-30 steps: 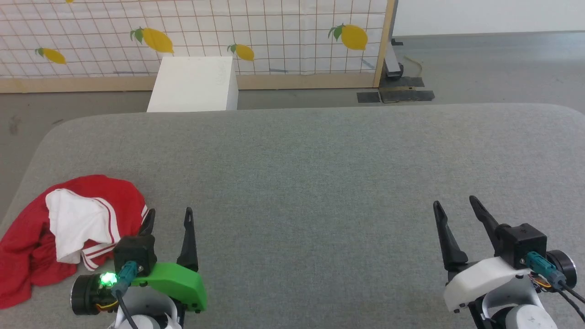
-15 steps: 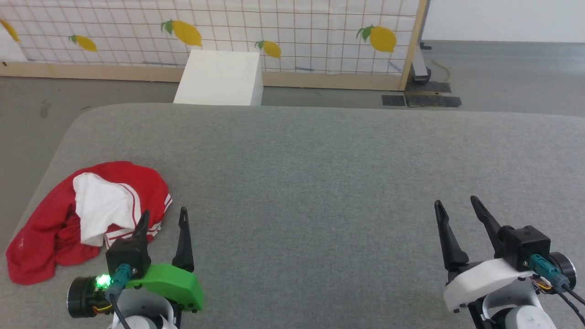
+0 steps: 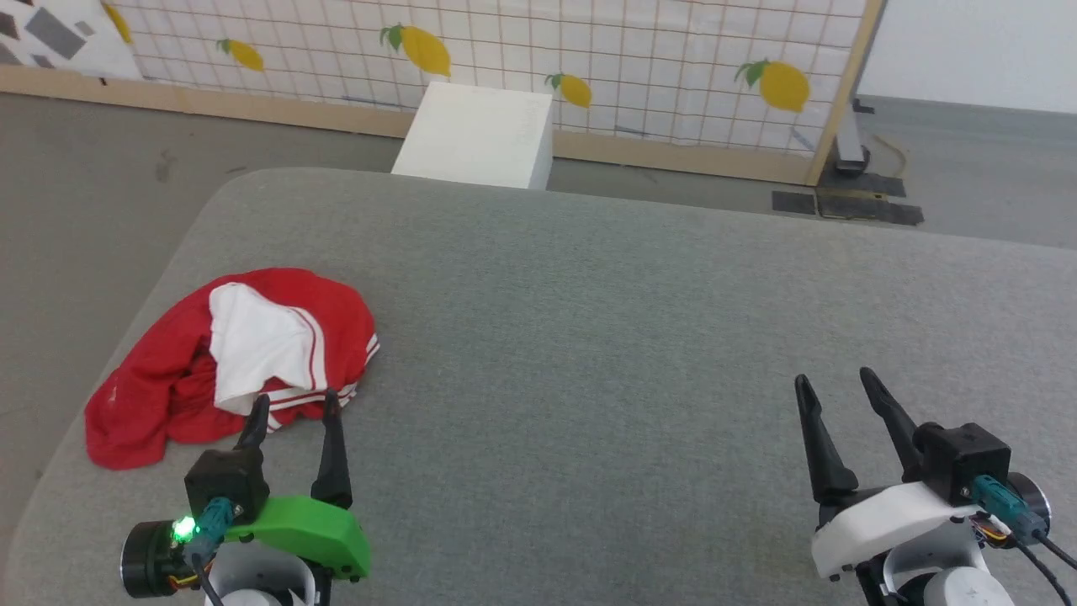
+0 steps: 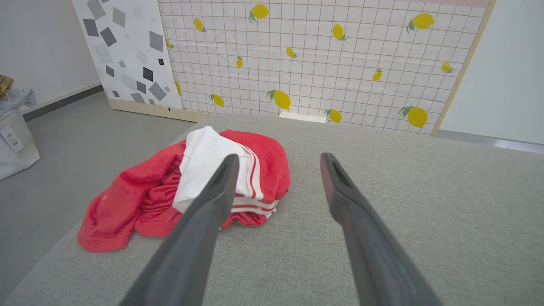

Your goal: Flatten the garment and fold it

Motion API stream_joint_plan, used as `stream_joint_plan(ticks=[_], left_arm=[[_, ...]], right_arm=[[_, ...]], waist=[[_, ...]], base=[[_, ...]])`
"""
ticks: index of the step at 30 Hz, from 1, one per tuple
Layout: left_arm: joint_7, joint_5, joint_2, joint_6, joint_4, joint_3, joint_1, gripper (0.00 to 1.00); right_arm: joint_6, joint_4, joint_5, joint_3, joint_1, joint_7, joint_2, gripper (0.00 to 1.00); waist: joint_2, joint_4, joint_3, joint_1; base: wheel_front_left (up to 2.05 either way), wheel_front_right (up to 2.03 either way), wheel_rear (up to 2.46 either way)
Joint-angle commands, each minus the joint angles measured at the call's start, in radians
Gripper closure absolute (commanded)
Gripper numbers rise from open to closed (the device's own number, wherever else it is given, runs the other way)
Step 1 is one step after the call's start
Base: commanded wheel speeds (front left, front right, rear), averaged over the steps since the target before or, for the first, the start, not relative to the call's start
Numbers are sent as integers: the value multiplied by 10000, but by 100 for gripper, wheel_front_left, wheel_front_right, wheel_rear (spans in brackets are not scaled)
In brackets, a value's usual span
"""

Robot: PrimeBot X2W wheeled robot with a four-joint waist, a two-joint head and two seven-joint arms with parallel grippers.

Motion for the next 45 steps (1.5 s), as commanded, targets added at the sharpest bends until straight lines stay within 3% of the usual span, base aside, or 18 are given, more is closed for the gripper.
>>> stream_joint_plan(ticks=[1,45], left_arm=[[-114,-88,-22,52,43,26,170,0],[-1065,-763,-40,209,473,209,585,0]], right_arm=[[-6,69,128,24,103,-117,-1,0],[-10,1010,864,327,249,-1073,1,0]], waist=[[0,268,-16,0],[0,2932,-177,0]], base=[[0,0,0],[0,0,0]])
